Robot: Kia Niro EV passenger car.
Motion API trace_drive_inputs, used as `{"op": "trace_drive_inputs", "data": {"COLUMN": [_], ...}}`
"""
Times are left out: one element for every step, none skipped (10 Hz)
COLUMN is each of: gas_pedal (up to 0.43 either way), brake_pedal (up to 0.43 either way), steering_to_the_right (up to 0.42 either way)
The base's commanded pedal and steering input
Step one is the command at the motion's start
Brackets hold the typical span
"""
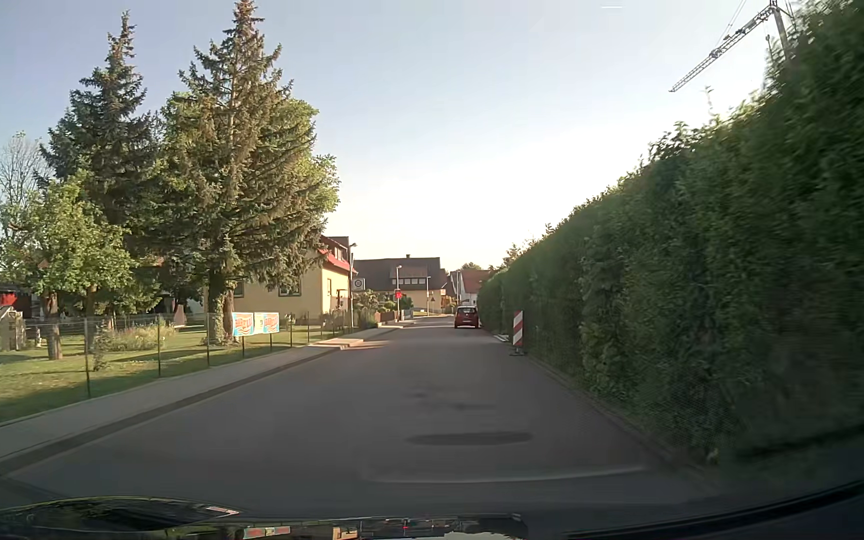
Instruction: Follow the waypoints while adhering to traffic rules and regulations
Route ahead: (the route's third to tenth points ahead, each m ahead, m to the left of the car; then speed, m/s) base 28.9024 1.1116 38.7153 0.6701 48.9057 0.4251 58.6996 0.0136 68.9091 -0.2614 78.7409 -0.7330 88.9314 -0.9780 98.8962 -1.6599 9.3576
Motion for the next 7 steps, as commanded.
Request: {"op": "trace_drive_inputs", "data": {"gas_pedal": [0.087, 0.067, 0.067, 0.067, 0.067, 0.067, 0.067], "brake_pedal": [0.0, 0.0, 0.0, 0.0, 0.0, 0.0, 0.0], "steering_to_the_right": [0.004, 0.003, 0.003, 0.003, 0.003, 0.003, 0.003]}}
